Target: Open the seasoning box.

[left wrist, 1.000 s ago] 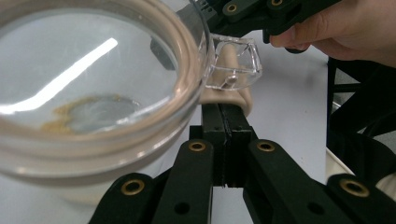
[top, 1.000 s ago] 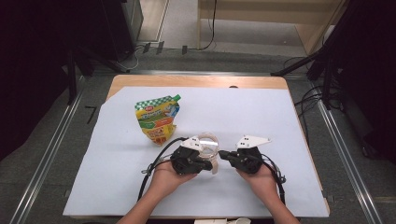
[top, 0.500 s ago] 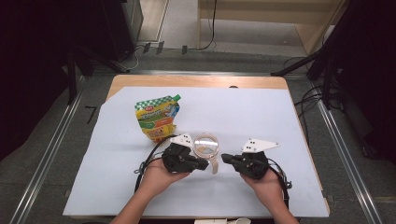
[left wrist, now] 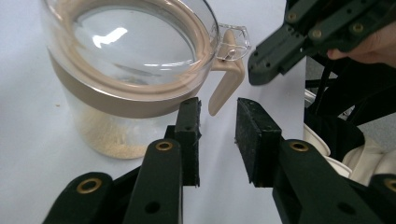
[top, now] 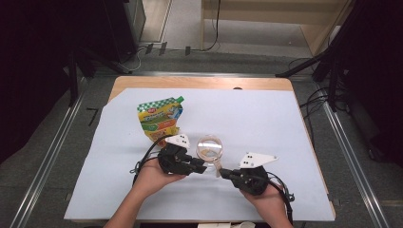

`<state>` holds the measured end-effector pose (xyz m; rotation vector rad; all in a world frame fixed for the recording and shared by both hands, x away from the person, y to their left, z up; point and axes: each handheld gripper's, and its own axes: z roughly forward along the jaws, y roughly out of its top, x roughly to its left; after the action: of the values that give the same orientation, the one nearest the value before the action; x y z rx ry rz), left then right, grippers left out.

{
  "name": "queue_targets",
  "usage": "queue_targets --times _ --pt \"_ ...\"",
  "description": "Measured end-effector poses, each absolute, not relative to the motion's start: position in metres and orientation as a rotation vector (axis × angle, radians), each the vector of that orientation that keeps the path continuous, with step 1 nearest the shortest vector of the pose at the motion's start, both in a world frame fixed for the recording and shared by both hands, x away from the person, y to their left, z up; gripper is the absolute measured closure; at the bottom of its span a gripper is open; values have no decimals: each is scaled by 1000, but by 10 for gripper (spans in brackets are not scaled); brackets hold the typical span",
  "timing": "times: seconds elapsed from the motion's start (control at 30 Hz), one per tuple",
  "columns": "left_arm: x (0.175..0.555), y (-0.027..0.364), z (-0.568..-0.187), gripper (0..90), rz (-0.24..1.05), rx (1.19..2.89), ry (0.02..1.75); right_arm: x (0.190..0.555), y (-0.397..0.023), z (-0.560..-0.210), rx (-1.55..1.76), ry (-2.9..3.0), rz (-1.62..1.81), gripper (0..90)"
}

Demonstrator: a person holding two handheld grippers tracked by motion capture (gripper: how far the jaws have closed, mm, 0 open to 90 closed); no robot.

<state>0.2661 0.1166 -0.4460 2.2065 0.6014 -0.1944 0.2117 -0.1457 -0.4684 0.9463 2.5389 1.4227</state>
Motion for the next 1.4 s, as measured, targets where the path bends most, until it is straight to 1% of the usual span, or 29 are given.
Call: queue_targets --times 0.5,0.67,1.0,1.4 --pt "272 130 -444 572 -166 2199 619 213 -123 -484 952 2548 1401 900" --pt "273 134 -444 559 -157 2193 632 212 -123 -484 950 2547 1388 900" --pt "275 136 -446 508 -142 2182 651 219 -139 -484 989 2530 1381 900" --pt "276 135 -446 440 -127 2167 677 236 -163 -486 1088 2504 1357 900"
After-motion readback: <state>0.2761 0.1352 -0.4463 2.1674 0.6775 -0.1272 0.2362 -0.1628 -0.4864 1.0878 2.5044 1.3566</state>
